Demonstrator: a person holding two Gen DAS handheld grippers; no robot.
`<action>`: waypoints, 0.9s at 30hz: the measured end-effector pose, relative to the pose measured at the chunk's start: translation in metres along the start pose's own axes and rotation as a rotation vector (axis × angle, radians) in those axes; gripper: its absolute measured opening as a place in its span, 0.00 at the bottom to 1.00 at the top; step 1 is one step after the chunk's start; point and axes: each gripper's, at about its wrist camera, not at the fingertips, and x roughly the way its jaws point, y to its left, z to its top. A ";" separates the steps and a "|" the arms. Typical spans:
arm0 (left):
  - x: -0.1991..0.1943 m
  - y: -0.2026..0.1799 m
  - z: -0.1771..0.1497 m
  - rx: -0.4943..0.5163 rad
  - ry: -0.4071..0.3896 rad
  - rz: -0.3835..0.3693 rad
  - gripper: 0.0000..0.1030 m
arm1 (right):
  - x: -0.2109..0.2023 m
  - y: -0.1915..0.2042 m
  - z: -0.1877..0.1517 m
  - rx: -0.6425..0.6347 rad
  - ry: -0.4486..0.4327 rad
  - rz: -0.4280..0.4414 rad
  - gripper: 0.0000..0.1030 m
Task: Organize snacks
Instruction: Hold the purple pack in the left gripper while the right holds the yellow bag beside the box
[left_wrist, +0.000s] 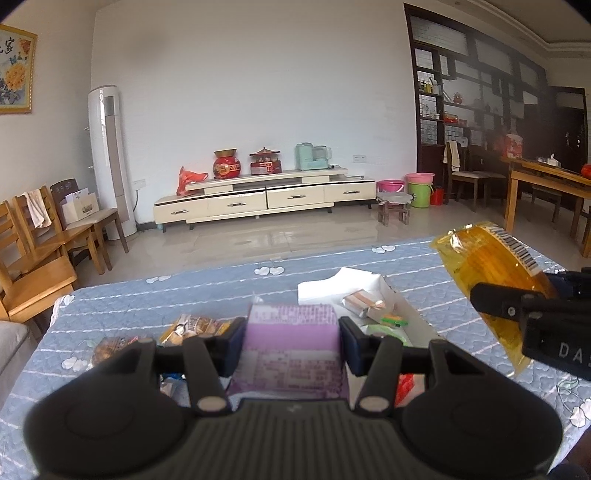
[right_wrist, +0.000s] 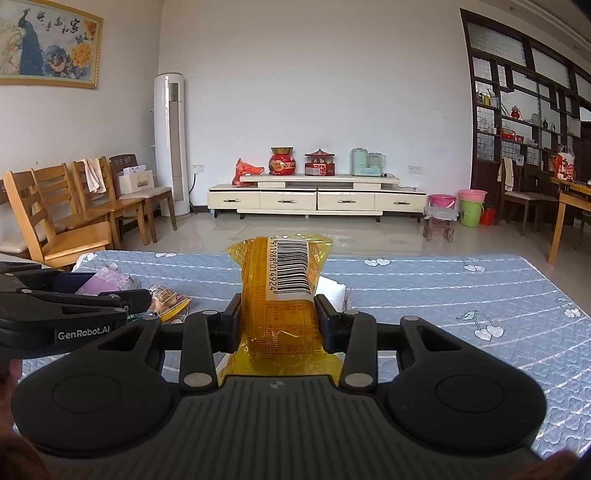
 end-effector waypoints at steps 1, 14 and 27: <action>0.000 -0.001 0.001 0.003 -0.001 -0.002 0.51 | 0.000 0.000 0.000 0.001 0.000 -0.002 0.47; 0.006 -0.010 0.004 0.018 -0.003 -0.025 0.51 | 0.004 0.004 0.001 0.017 0.004 -0.024 0.47; 0.017 -0.020 0.007 0.023 0.013 -0.042 0.51 | 0.013 0.008 0.001 0.028 0.021 -0.036 0.47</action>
